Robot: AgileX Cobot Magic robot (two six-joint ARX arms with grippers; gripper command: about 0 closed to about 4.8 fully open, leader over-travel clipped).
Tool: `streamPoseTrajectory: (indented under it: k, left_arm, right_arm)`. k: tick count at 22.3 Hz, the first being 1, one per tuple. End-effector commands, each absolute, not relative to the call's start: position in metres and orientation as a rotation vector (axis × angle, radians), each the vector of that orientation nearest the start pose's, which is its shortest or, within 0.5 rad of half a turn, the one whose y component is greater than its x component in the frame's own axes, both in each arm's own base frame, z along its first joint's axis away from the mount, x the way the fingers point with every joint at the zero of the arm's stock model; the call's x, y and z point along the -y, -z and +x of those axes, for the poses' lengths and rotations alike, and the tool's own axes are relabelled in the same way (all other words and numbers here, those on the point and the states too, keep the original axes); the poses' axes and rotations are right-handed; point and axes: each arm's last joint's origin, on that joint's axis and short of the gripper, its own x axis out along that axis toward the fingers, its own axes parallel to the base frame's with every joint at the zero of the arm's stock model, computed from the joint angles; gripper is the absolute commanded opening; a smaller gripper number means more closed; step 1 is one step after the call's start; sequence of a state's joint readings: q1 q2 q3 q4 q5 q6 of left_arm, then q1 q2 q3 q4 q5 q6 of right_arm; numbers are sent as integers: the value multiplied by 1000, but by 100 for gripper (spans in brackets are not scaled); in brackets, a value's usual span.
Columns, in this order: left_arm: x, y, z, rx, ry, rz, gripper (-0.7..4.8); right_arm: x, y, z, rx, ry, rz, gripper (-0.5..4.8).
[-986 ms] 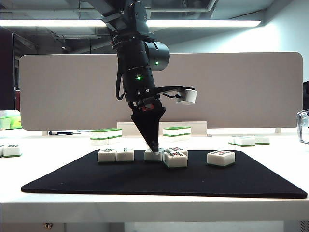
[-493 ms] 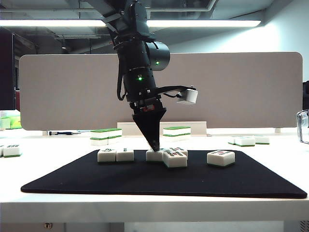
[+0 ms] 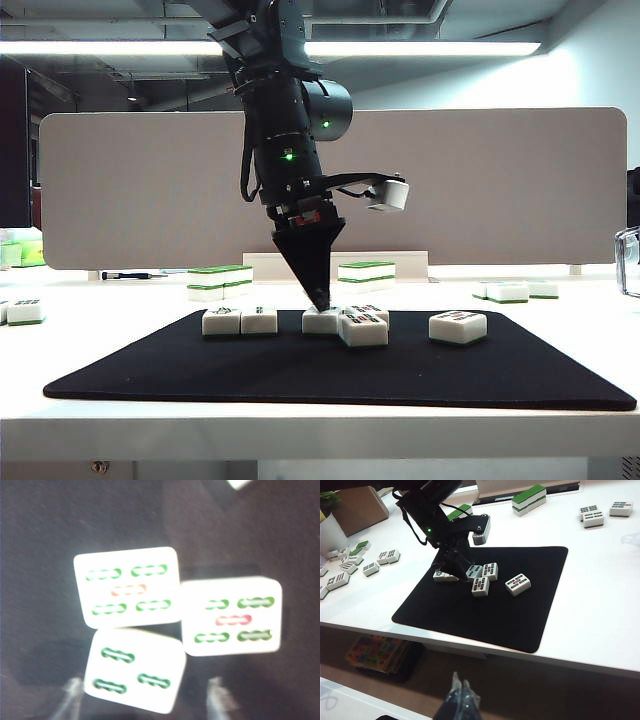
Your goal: Align six mahjong tiles in a row on the table.
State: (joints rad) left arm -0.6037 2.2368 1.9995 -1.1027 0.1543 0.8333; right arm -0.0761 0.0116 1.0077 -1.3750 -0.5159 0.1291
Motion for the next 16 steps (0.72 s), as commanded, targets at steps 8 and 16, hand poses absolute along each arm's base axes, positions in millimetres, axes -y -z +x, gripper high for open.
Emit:
streamPoseTrajectory:
  k: [8,16]
  left_arm:
    - [268,-207,378,-985,1221,927,382]
    - [270,-202,381,-981,1211,933,367]
  right_arm:
    - [-20,-311,-76,-367,-412,226,-1]
    - [-20,-311,-76,-367,-412,226,-1]
